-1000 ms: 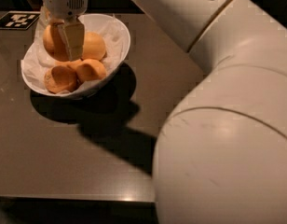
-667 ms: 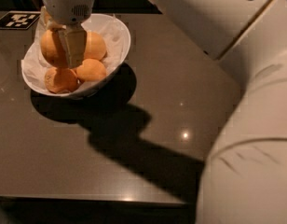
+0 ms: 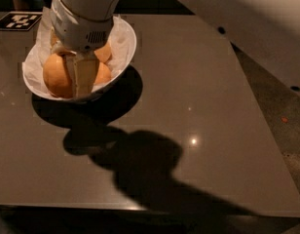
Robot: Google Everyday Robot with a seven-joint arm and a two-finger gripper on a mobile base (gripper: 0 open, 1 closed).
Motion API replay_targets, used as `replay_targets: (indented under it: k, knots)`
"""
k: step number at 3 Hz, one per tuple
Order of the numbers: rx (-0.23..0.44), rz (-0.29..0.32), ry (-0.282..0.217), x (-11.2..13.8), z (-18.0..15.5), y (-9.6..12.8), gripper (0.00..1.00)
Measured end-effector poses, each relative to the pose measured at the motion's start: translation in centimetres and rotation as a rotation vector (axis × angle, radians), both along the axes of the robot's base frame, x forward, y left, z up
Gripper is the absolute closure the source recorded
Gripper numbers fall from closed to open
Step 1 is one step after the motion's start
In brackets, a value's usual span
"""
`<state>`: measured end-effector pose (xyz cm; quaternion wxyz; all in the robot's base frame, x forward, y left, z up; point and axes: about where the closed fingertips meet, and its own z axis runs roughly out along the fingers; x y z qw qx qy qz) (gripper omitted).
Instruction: Pick orange from white bowl
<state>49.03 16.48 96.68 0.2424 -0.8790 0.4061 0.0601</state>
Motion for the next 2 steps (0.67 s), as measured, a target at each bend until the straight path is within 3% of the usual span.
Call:
replay_targets:
  k: [1, 2]
  knots:
    - [0.014, -0.045, 0.022, -3.63, 0.0, -1.21, 1.0]
    - [0.007, -0.048, 0.024, -4.09, -0.19, -1.49, 1.0]
